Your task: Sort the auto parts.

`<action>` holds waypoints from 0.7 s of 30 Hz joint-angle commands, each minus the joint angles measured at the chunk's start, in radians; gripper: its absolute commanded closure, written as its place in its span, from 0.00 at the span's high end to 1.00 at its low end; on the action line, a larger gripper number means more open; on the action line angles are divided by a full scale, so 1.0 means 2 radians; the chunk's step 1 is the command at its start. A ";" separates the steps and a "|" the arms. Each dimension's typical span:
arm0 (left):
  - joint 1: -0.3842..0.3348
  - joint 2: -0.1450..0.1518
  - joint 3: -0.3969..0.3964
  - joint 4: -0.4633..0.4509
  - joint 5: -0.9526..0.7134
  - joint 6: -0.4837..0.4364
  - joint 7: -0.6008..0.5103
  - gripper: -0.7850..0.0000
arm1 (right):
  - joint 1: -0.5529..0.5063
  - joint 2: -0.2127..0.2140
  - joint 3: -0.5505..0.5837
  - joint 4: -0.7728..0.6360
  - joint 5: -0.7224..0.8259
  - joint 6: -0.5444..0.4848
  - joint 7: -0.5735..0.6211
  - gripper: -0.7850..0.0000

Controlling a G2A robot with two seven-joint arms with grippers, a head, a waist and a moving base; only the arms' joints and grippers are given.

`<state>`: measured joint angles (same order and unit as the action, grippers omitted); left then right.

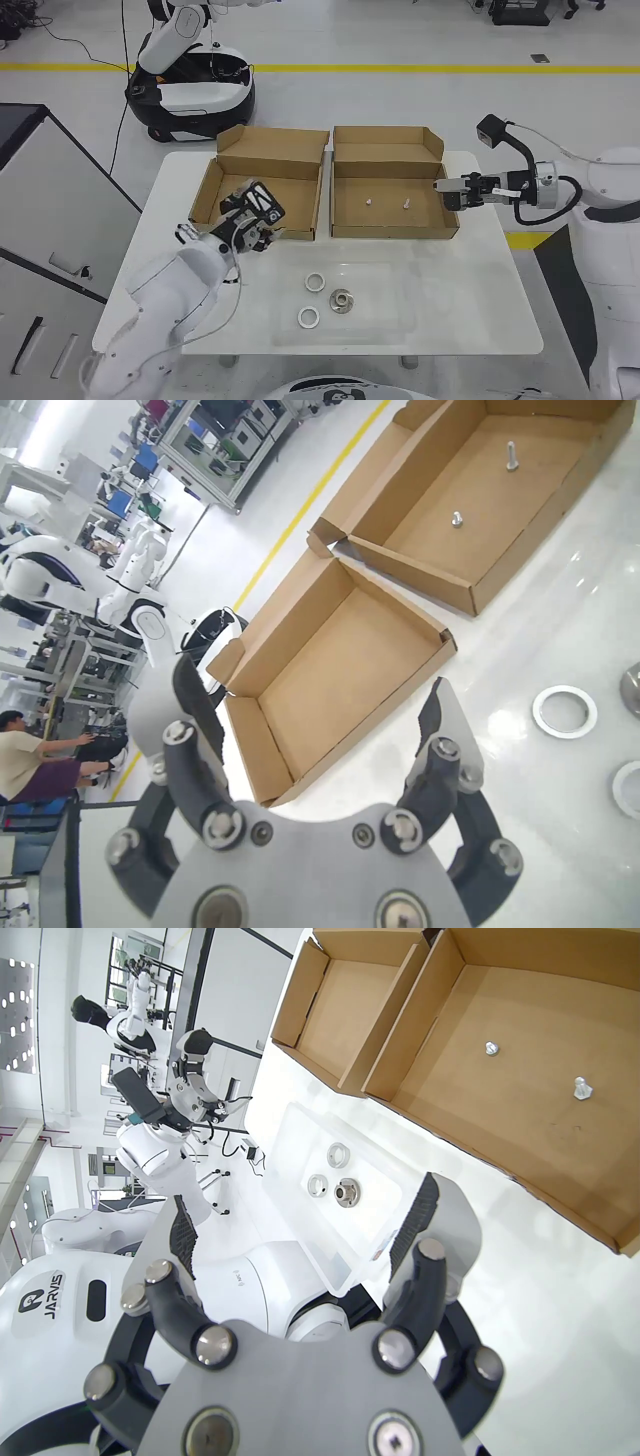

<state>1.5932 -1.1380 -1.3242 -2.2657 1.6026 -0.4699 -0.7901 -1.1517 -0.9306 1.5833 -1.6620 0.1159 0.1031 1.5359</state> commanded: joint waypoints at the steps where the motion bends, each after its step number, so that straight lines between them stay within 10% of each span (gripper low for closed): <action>1: -0.008 -0.001 0.010 -0.005 -0.013 -0.005 -0.023 1.00 | 0.000 0.000 0.000 0.000 0.000 0.000 0.000 1.00; 21: -0.140 -0.018 0.150 0.003 -0.071 0.030 -0.310 1.00 | 0.000 0.000 0.000 0.000 0.000 0.000 0.000 1.00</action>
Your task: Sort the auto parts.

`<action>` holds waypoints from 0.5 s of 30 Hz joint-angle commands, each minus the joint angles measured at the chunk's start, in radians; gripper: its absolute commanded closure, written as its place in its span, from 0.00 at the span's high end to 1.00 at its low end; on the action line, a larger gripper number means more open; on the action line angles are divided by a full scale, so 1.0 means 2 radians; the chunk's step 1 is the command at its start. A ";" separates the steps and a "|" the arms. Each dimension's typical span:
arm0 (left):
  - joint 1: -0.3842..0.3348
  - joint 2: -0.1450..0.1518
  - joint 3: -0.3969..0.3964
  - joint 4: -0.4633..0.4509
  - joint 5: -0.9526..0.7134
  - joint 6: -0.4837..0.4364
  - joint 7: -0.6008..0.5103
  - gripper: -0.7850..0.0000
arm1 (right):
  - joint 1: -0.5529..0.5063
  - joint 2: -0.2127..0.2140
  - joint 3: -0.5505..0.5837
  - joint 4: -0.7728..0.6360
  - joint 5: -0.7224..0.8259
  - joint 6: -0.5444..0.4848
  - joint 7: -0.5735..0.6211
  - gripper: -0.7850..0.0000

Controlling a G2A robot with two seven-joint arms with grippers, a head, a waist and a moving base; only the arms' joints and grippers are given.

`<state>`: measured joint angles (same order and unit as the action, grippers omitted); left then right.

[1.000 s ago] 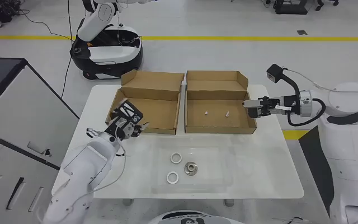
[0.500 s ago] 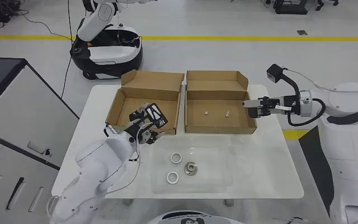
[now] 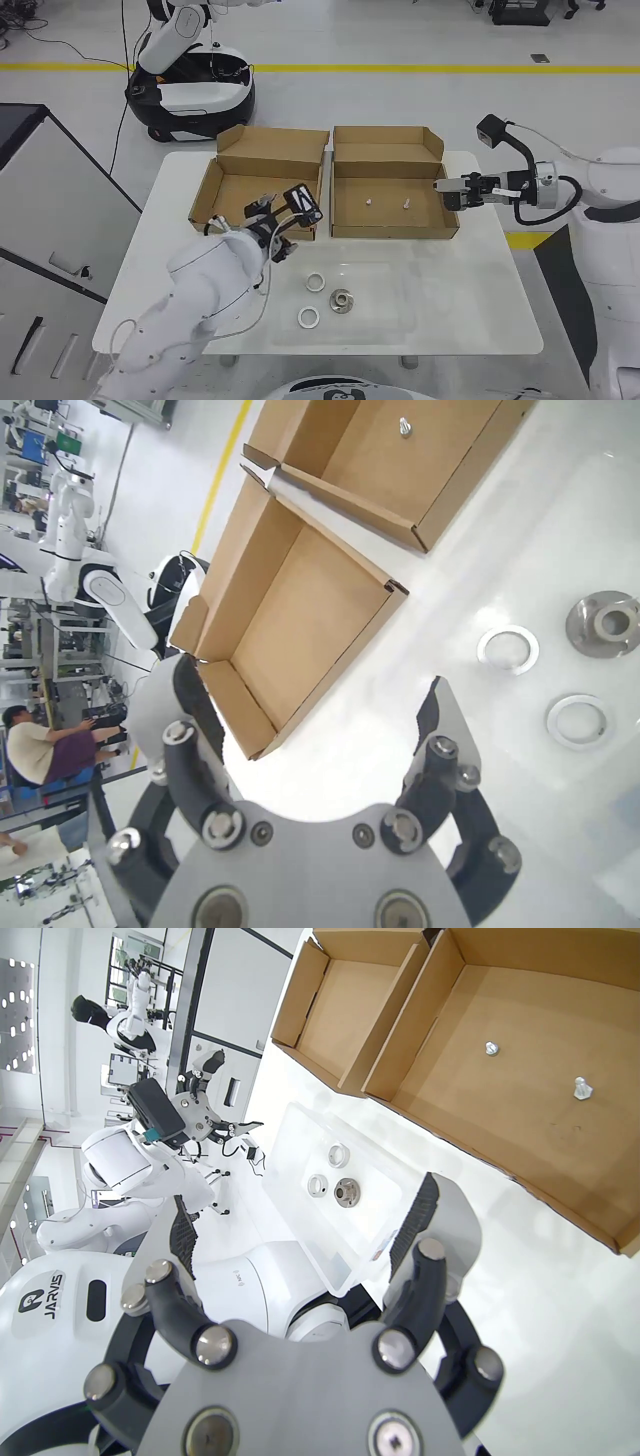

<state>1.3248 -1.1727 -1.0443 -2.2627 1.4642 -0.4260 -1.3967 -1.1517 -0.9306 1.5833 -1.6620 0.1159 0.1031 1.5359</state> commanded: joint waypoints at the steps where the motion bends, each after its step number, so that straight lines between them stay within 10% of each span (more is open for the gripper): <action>1: -0.012 0.000 0.017 0.003 0.000 0.014 -0.013 1.00 | 0.000 0.000 0.000 0.000 0.000 0.000 0.000 1.00; 15: -0.067 0.005 0.078 -0.015 -0.080 0.055 -0.054 1.00 | 0.000 0.000 0.000 0.000 0.000 0.000 0.000 1.00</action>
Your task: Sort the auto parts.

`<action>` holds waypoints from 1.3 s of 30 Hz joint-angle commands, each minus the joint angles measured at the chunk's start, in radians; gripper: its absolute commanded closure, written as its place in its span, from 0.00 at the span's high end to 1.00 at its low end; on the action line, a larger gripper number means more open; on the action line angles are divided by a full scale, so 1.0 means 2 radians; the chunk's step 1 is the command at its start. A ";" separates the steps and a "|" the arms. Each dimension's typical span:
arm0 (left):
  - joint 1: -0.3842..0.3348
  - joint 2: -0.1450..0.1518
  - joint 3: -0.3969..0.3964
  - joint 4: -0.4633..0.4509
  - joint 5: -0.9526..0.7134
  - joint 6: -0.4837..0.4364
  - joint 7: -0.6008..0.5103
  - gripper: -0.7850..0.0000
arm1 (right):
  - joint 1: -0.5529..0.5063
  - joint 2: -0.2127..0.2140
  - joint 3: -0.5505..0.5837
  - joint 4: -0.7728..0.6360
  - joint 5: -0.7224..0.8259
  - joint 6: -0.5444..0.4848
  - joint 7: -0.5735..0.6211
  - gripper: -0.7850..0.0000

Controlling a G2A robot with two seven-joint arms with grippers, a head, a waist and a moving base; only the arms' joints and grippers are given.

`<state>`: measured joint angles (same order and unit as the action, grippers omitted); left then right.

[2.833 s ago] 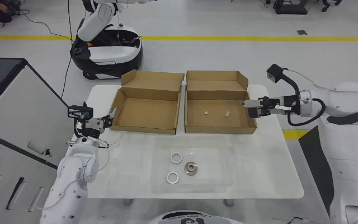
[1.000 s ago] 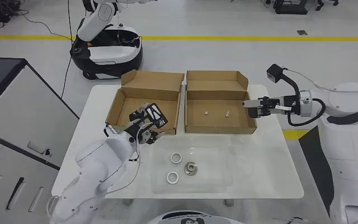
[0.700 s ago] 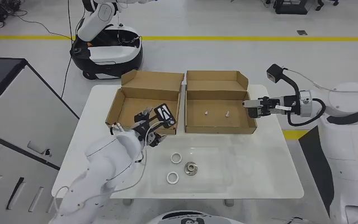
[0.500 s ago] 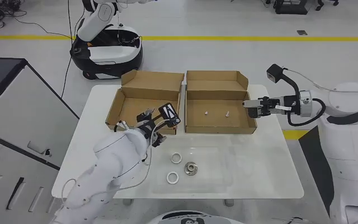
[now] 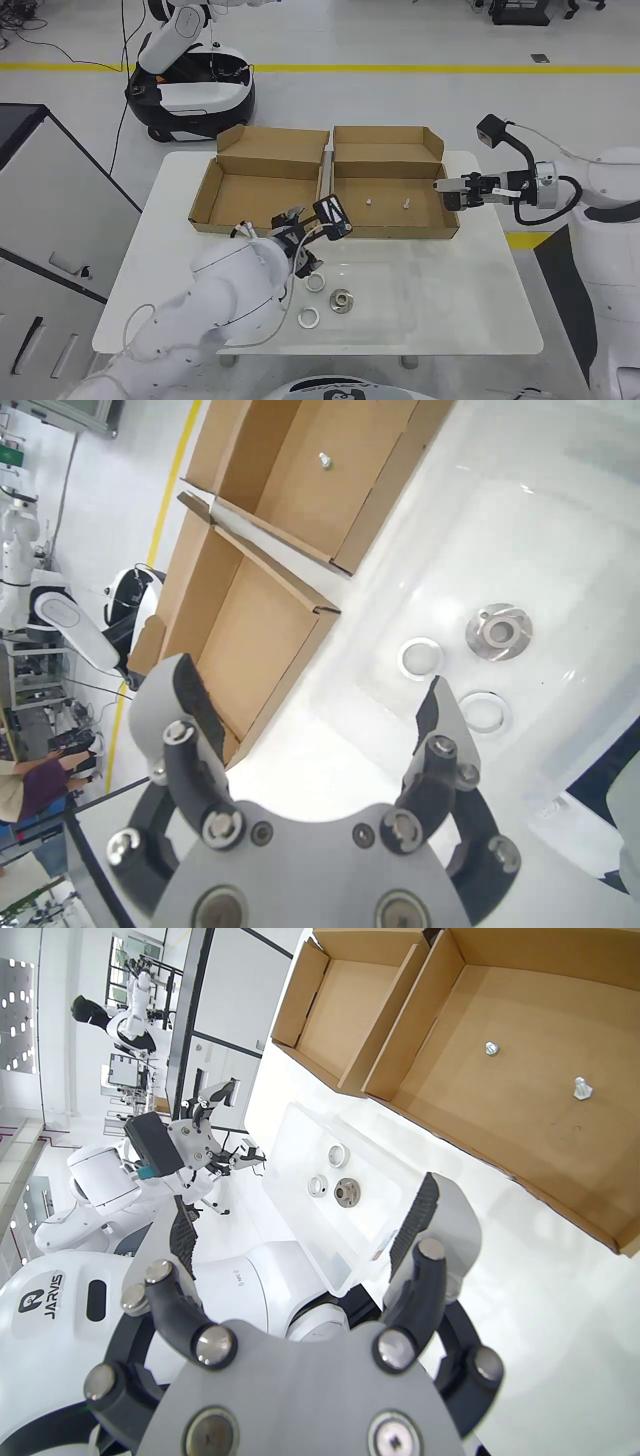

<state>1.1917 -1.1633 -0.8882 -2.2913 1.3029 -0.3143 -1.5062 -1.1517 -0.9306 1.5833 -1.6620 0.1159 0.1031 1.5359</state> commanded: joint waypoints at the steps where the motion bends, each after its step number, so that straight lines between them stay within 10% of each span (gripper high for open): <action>1: 0.000 0.000 0.000 0.000 0.001 -0.001 0.001 1.00 | 0.000 0.000 0.000 0.000 0.000 0.000 0.000 1.00; 23: -0.006 -0.001 0.002 0.012 -0.018 -0.012 0.017 1.00 | 0.000 0.000 0.000 0.000 0.000 0.000 0.000 1.00; 39: -0.231 -0.022 0.204 0.168 -0.251 0.018 -0.015 1.00 | 0.000 0.000 0.000 0.000 0.000 0.000 0.000 1.00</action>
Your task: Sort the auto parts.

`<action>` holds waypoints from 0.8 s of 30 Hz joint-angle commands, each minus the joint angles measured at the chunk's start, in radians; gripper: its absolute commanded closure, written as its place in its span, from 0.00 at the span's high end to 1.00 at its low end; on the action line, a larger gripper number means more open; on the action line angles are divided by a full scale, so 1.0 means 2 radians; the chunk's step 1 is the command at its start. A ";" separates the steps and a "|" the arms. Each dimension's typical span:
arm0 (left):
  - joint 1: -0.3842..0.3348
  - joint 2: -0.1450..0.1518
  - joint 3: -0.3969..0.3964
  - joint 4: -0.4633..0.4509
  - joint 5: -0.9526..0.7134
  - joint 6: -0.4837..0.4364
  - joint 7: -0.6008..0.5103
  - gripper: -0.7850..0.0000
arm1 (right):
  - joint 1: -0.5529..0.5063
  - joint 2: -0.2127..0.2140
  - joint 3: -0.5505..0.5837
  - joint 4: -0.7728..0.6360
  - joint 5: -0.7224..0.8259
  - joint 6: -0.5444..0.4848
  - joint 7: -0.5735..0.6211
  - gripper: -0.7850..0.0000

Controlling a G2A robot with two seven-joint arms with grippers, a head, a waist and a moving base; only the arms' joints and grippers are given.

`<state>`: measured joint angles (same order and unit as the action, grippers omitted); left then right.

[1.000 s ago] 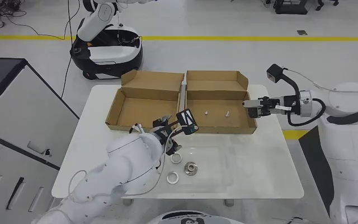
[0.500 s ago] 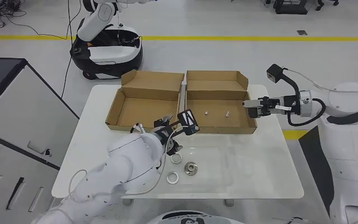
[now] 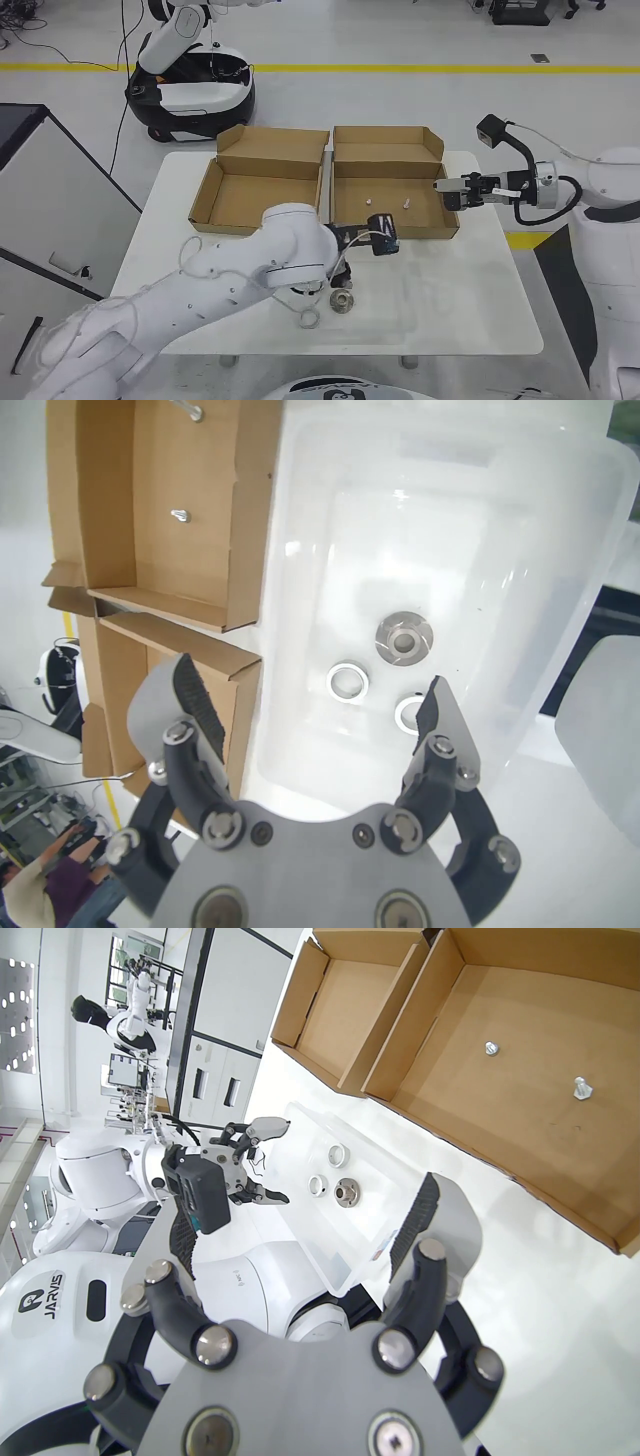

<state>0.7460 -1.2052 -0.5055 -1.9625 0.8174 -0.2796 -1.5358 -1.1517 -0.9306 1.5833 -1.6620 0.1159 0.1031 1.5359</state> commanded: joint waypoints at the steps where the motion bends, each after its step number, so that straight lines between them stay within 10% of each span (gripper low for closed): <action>1: -0.016 -0.001 0.025 0.010 -0.014 0.002 0.000 1.00 | 0.000 0.000 0.000 0.000 0.000 0.000 0.000 1.00; 24: -0.075 -0.006 0.129 0.049 -0.096 0.057 0.003 1.00 | 0.000 0.000 0.000 0.000 0.000 0.000 0.000 1.00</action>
<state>0.5940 -1.2155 -0.2457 -1.8734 0.6321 -0.1642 -1.5330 -1.1517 -0.9306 1.5833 -1.6620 0.1159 0.1031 1.5359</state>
